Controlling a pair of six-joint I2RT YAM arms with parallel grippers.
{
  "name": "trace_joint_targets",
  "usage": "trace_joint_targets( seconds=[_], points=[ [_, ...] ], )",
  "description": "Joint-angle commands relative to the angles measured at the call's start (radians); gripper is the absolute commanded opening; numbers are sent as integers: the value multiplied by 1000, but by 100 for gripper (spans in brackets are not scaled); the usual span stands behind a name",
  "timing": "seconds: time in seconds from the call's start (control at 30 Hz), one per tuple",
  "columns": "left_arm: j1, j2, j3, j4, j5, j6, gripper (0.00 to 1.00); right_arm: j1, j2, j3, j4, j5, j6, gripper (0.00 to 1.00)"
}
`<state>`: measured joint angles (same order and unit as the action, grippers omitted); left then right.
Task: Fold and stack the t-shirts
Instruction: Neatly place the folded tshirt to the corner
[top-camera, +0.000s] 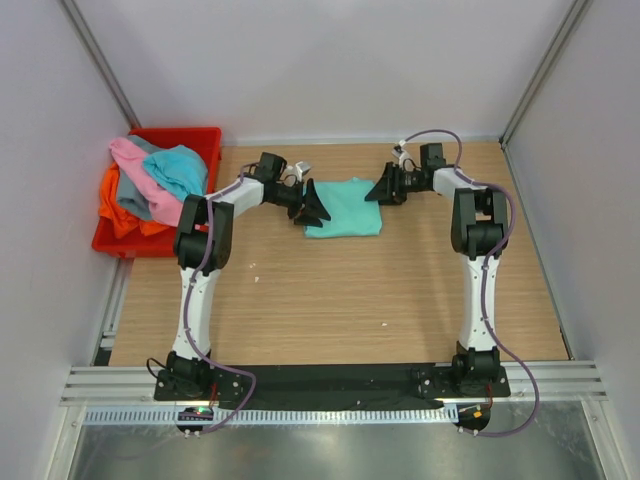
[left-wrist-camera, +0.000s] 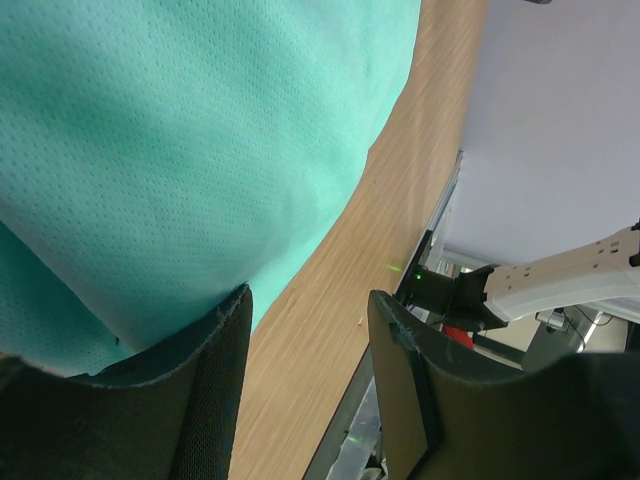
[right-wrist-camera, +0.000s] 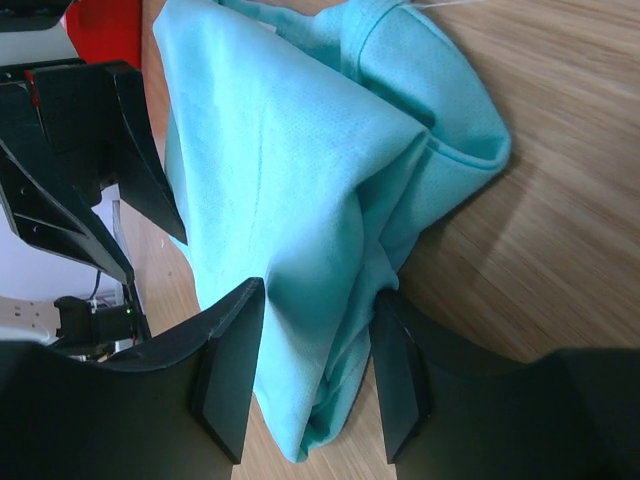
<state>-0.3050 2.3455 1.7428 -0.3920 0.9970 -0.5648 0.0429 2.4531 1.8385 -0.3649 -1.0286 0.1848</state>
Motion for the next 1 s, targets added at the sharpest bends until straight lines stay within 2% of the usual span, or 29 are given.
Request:
trace_joint_targets(
  seconds=[0.0, 0.17, 0.3, 0.37, 0.4, 0.5, 0.63, 0.77, 0.97],
  points=[
    [6, 8, 29, 16, 38, 6, 51, 54, 55, 2, -100, 128, -80, 52],
    [7, 14, 31, 13, 37, 8, 51, 74, 58, 25, -124, 153, -87, 50],
    [6, 15, 35, 12, 38, 8, 51, 83, 60, 34, -141, 162, -99, 40],
    [6, 14, 35, 10, 37, 9, 51, 83, 55, 33, -143, 176, -105, 27],
    [7, 12, 35, 10, 38, 9, 51, 81, 53, 30, -146, 180, -119, 17],
    [7, 6, 38, 1, 37, 16, 51, 81, 38, 34, -170, 203, -145, 6],
    [17, -37, 70, -60, 22, 60, 51, 80, -26, 44, -226, 289, -233, 2],
    [37, -133, 138, -197, -38, 188, 53, 81, -132, 48, -292, 406, -330, 1],
    [60, -251, 130, -367, -309, 374, 53, 75, -265, -4, -310, 617, -442, 2]
  ],
)
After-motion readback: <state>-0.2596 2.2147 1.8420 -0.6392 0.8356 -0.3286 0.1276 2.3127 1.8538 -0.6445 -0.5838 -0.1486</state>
